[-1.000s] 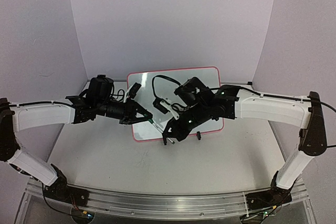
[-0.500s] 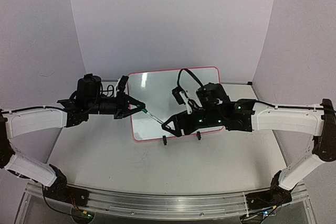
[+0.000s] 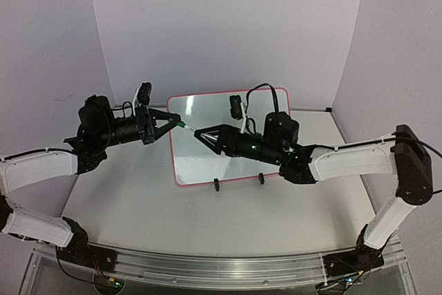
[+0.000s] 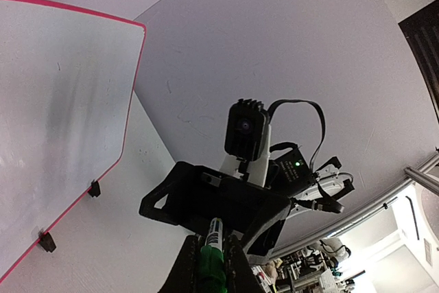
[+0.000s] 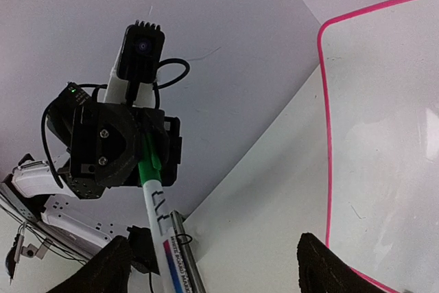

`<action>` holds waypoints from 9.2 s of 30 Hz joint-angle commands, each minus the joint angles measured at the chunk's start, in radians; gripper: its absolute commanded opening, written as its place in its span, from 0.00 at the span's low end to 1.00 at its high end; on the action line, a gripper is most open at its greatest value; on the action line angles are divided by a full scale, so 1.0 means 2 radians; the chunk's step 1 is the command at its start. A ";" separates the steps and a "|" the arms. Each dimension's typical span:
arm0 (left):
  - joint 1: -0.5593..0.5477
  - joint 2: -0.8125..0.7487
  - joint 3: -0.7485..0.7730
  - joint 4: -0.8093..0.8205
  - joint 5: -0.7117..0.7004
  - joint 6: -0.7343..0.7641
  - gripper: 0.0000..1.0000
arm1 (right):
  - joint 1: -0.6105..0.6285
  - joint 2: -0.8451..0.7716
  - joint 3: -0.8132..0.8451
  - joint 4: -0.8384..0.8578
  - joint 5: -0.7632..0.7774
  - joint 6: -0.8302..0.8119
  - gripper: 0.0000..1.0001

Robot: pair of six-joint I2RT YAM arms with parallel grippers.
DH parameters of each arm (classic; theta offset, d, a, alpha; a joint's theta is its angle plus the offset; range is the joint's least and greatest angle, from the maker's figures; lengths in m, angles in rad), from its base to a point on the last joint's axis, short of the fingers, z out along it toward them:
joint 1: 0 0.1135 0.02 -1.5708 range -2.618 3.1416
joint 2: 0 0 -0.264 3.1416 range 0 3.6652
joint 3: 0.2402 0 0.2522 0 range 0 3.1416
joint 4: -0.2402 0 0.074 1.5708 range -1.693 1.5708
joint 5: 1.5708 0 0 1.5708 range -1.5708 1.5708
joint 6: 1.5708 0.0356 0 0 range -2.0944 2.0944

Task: Write a sentence on the whiteboard
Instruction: Pass from the left arm to the right, then open the pen cap from the whiteboard marker, then place the pen cap at the center of the board, then pick up the whiteboard from the whiteboard stand, then write on the whiteboard with the whiteboard.

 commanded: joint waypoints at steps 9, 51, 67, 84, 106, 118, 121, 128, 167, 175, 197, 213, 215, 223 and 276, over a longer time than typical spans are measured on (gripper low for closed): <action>0.000 -0.017 -0.002 -0.002 -0.013 0.016 0.00 | 0.010 0.022 0.030 0.117 -0.068 0.055 0.67; 0.001 -0.015 0.015 -0.060 -0.004 0.037 0.00 | 0.029 0.025 0.032 0.146 -0.053 0.035 0.00; 0.090 -0.094 0.028 -0.082 -0.005 0.020 0.00 | 0.029 -0.013 -0.050 0.130 -0.028 0.032 0.00; 0.075 -0.047 -0.084 -0.231 -0.082 0.075 0.00 | 0.010 -0.167 -0.092 -0.097 0.066 -0.068 0.00; 0.022 0.127 -0.086 -0.279 -0.128 0.107 0.12 | 0.008 -0.145 -0.057 -0.192 0.082 -0.100 0.00; 0.022 0.143 -0.067 -0.309 -0.149 0.123 0.40 | 0.010 -0.136 -0.042 -0.210 0.087 -0.108 0.00; 0.022 0.137 -0.062 -0.326 -0.160 0.131 0.46 | 0.012 -0.134 -0.040 -0.216 0.089 -0.111 0.00; 0.023 0.105 -0.051 -0.352 -0.172 0.143 0.60 | 0.016 -0.136 -0.038 -0.220 0.094 -0.113 0.00; 0.173 0.311 0.340 -0.332 0.135 0.381 0.46 | 0.016 -0.168 -0.051 -0.215 0.059 -0.126 0.00; 0.178 0.315 0.322 -0.281 0.170 0.385 0.28 | 0.016 -0.163 -0.052 -0.211 0.049 -0.121 0.00; 0.178 0.228 0.192 -0.281 0.196 0.487 0.00 | 0.016 -0.106 -0.012 -0.171 0.075 -0.115 0.00; 0.178 0.230 0.192 -0.300 0.194 0.513 0.00 | 0.002 0.061 0.145 -0.155 0.055 -0.119 0.00; 0.178 0.231 0.192 -0.300 0.195 0.512 0.00 | -0.004 0.079 0.162 -0.155 0.048 -0.118 0.00; 0.178 0.231 0.194 -0.300 0.195 0.511 0.00 | -0.018 0.125 0.214 -0.155 0.036 -0.122 0.00; 0.178 0.228 0.202 -0.310 0.192 0.518 0.00 | -0.039 0.174 0.230 -0.212 0.019 -0.150 0.00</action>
